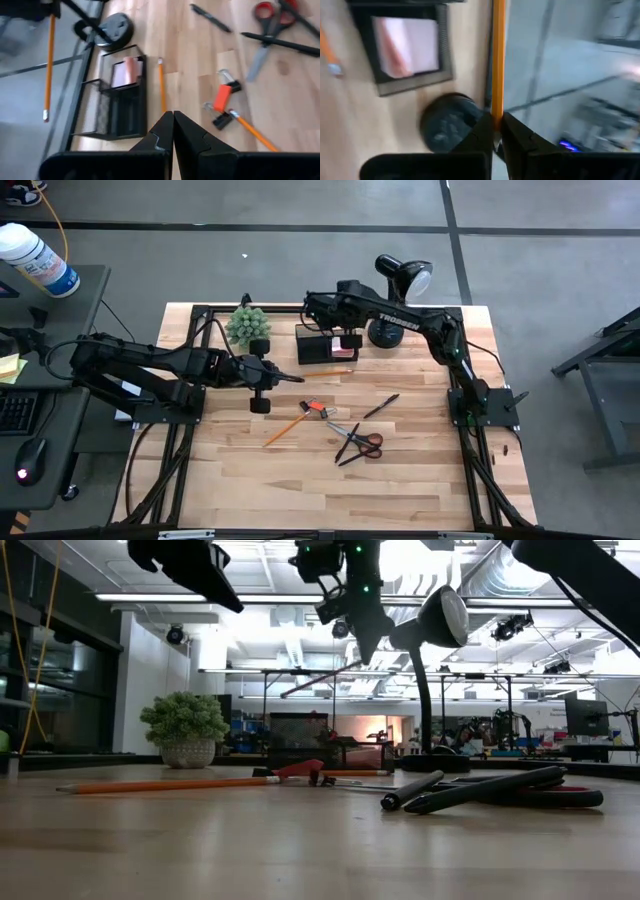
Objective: Pick and place office supplies into organizer
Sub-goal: Put the bottom right yellow pencil into the black desk organizer
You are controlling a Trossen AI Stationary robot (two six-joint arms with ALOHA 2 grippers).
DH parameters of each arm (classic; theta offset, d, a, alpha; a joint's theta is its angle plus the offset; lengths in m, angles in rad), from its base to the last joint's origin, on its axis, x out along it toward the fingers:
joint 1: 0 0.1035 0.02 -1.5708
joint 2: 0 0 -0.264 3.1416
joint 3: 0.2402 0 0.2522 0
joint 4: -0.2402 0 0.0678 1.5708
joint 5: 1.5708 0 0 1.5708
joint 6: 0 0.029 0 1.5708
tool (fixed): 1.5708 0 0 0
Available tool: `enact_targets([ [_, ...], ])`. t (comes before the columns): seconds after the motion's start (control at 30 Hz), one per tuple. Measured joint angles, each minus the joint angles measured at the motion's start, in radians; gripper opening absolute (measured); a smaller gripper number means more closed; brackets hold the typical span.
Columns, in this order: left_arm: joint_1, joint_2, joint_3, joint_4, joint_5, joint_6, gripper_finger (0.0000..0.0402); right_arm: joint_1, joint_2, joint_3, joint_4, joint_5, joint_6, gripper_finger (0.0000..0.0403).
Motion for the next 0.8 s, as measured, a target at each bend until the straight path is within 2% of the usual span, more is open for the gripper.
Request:
enact_targets([
  [0.1,0.000,0.000,0.000,0.002,-0.060,-0.001,0.0001,0.016,-0.001,0.000,0.000,0.066,-0.060,0.0012],
  [0.27,0.000,0.000,0.000,0.003,-0.171,-0.012,0.0001,0.030,-0.001,0.000,-0.001,0.057,-0.052,0.0012],
  [0.47,0.010,0.000,0.000,0.003,-0.363,-0.010,0.0001,0.062,-0.001,0.000,-0.001,0.055,-0.036,0.0012],
  [0.63,0.091,0.000,0.000,-0.006,-0.339,0.007,0.0001,0.079,-0.003,0.000,-0.001,0.053,-0.004,0.0012],
  [0.8,0.199,-0.014,0.000,-0.002,-0.241,0.145,0.0001,0.091,-0.049,0.002,-0.002,0.064,0.020,0.0012],
])
